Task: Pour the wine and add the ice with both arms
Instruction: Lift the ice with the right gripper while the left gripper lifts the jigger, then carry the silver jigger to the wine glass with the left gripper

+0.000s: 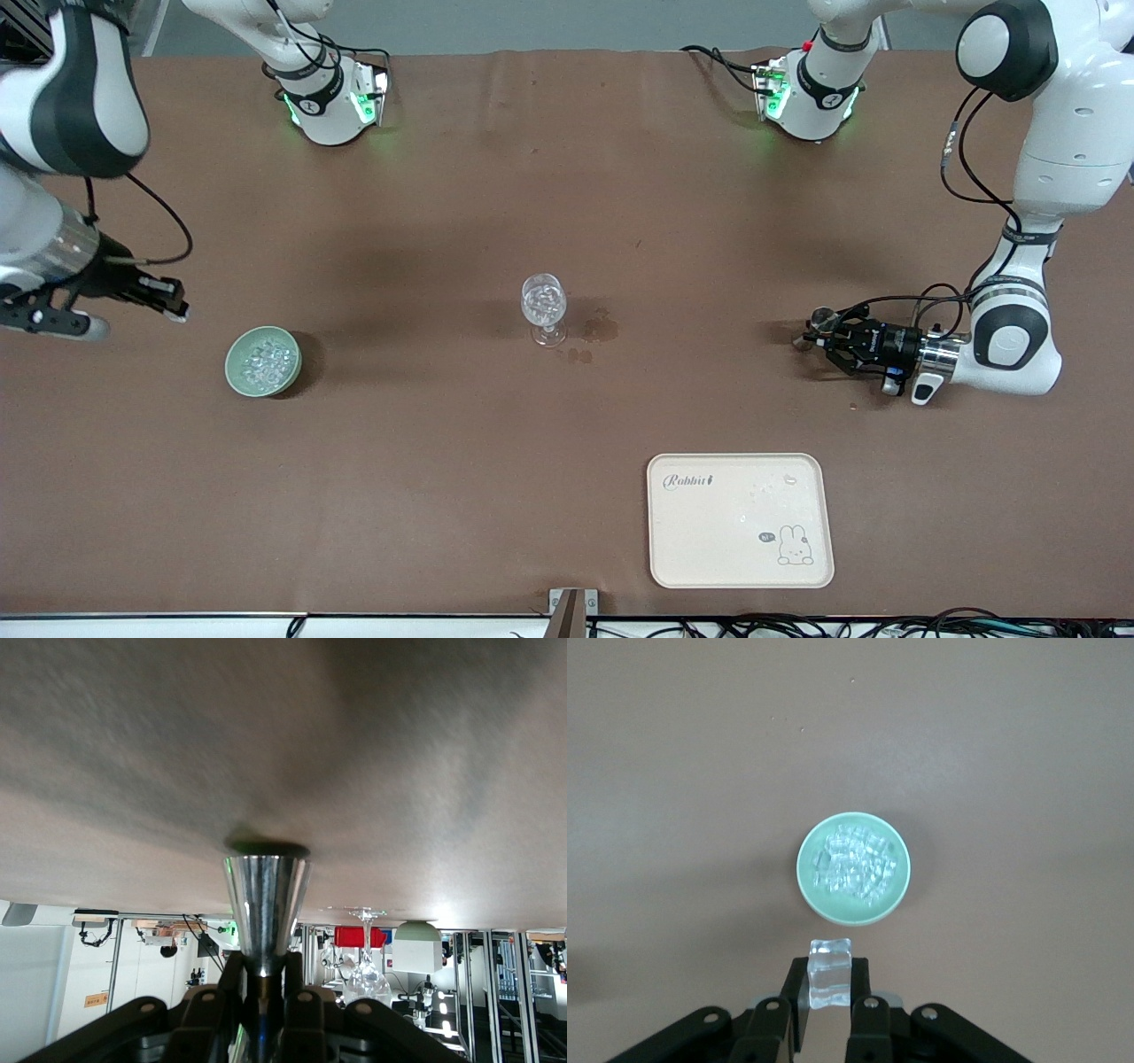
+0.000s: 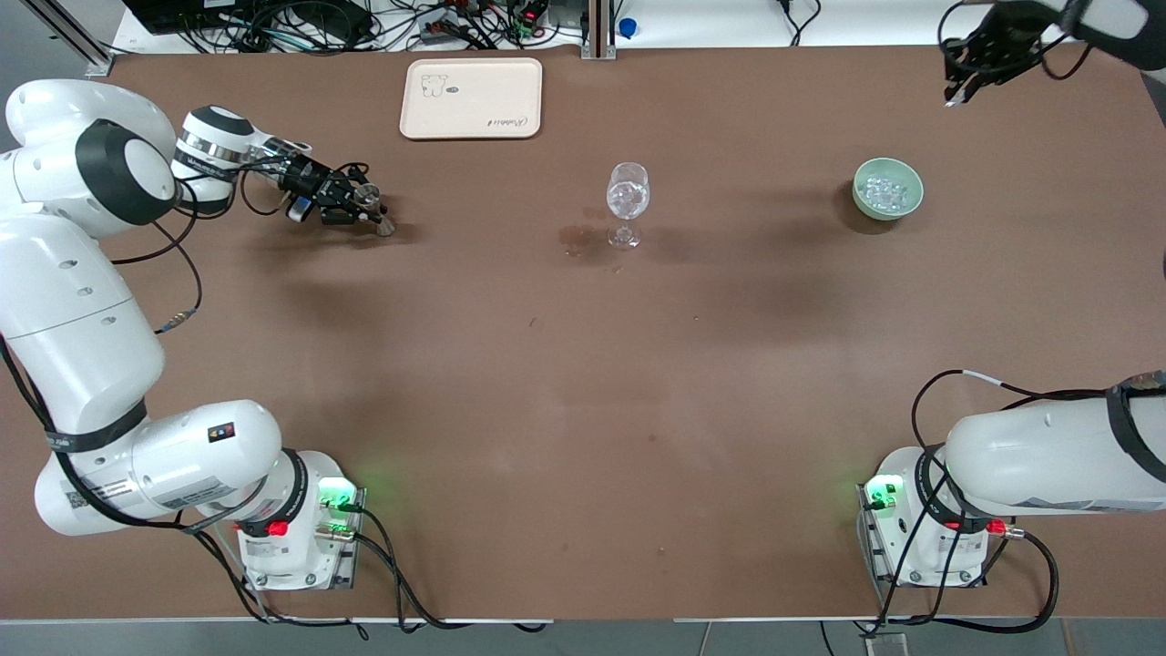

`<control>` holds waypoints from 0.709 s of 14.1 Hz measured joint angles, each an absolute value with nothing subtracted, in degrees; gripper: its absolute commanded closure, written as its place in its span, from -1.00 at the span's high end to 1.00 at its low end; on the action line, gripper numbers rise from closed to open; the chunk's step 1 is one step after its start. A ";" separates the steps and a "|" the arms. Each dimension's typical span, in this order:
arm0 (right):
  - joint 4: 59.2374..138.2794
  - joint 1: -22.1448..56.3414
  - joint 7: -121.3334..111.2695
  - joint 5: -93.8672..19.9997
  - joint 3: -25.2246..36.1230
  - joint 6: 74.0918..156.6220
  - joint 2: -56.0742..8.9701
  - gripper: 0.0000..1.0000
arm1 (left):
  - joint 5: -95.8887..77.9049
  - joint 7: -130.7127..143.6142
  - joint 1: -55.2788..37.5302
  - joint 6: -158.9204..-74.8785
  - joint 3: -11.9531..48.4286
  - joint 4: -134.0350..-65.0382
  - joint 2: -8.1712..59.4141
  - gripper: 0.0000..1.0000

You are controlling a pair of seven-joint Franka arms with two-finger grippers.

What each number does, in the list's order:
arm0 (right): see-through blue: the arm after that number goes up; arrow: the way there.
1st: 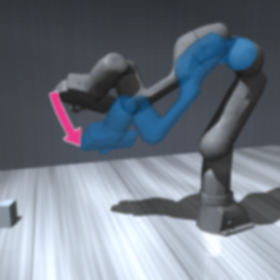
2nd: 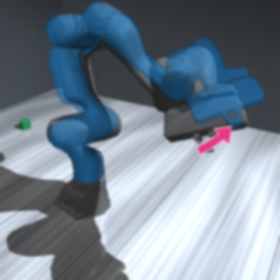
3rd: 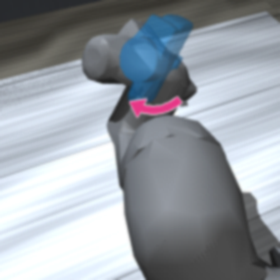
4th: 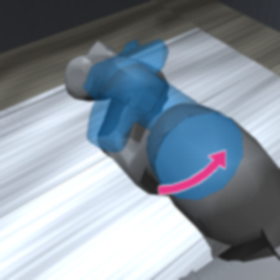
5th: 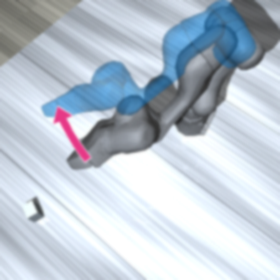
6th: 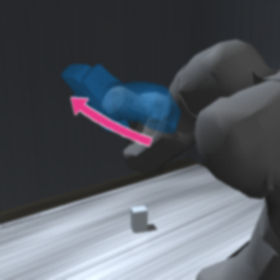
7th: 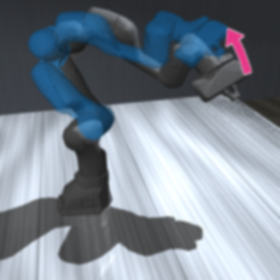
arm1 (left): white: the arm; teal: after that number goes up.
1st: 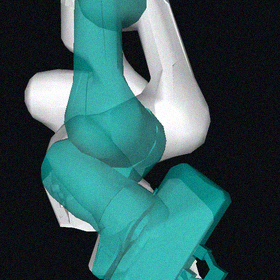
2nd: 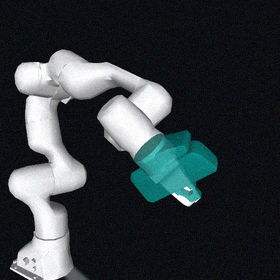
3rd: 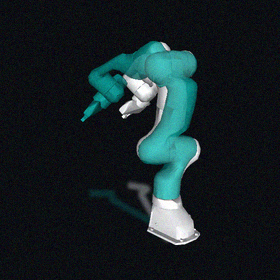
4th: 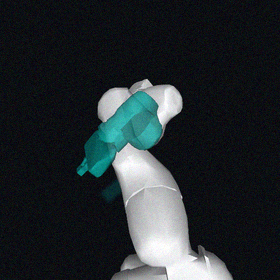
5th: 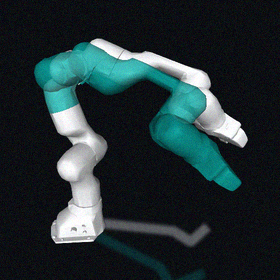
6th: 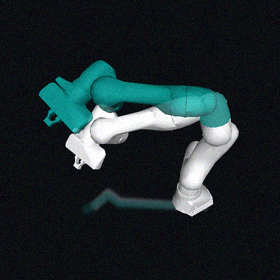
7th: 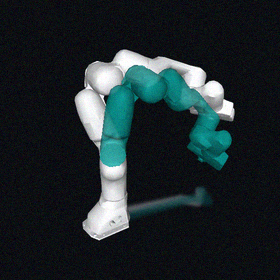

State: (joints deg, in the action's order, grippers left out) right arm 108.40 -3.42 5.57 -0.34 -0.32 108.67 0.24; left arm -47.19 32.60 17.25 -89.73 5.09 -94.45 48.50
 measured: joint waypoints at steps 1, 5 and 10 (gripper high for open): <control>108.26 -3.11 5.31 -0.34 -0.44 106.50 2.10 -0.92 | -47.23 32.60 17.24 -89.04 5.44 -94.00 48.48 -0.99; 107.93 0.00 5.16 -0.06 -1.20 99.75 7.40 -0.93 | -47.99 34.12 17.00 -88.36 11.45 -92.34 47.75 -0.99; 97.23 0.41 5.14 1.59 -1.15 92.69 6.60 -0.93 | -49.68 44.46 14.92 -95.55 20.83 -91.84 44.57 -0.99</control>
